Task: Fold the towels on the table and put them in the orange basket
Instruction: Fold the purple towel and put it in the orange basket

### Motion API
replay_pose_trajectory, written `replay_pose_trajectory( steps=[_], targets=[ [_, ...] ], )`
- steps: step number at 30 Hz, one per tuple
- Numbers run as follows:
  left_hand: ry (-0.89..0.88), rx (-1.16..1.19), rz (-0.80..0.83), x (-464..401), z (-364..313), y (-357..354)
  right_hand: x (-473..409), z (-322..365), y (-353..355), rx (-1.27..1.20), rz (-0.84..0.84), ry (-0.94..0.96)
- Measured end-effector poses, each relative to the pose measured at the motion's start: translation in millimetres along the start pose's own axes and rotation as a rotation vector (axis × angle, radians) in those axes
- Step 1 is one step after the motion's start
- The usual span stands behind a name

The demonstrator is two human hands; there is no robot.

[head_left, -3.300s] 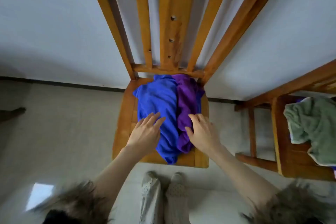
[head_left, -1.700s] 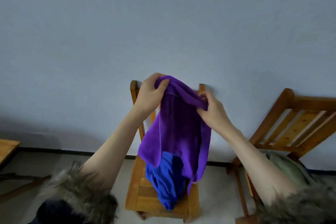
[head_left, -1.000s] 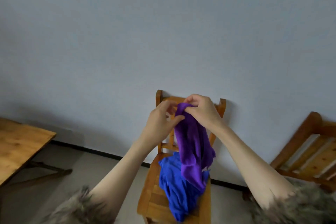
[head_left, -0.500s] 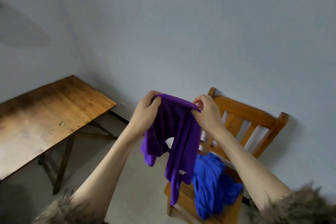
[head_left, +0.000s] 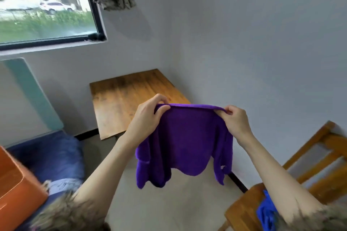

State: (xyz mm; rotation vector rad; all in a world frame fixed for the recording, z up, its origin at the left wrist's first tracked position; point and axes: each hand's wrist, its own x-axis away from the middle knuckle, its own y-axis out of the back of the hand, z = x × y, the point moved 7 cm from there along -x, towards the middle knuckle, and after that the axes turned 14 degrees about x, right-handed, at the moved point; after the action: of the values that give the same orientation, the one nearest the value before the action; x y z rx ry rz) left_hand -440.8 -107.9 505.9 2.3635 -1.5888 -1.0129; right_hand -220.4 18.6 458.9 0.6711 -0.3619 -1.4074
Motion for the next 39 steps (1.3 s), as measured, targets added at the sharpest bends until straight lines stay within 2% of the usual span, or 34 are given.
replay_pose_trajectory(
  steps=[2,8,14,18,23,25,30,33,36,39],
  targets=[
    [0.045,-0.073,-0.077,6,35,41,-6,35,-44,0.082,0.004,0.105],
    [0.127,-0.135,-0.251,15,97,110,-31,86,-134,0.285,-0.049,0.281],
    [0.23,-0.148,-0.519,-9,152,180,-89,102,-200,0.2,-0.067,0.156],
    [0.345,-0.172,-0.593,-35,200,206,-148,102,-246,-0.02,0.119,0.055],
    [0.521,-0.138,-0.48,-66,259,203,-213,104,-294,-0.183,0.418,-0.001],
    [0.554,-0.155,-0.445,-78,279,204,-236,106,-306,-0.196,0.449,-0.022],
    [0.56,-0.198,-0.522,-108,307,207,-282,126,-311,0.091,0.183,0.189],
    [0.567,-0.248,-0.505,-126,331,207,-301,128,-320,0.187,0.045,0.224],
    [0.626,-0.262,-0.491,-134,364,210,-323,123,-339,0.184,0.002,0.161],
    [0.693,-0.227,-0.468,-141,404,210,-343,112,-370,0.138,0.067,0.028]
  ],
)
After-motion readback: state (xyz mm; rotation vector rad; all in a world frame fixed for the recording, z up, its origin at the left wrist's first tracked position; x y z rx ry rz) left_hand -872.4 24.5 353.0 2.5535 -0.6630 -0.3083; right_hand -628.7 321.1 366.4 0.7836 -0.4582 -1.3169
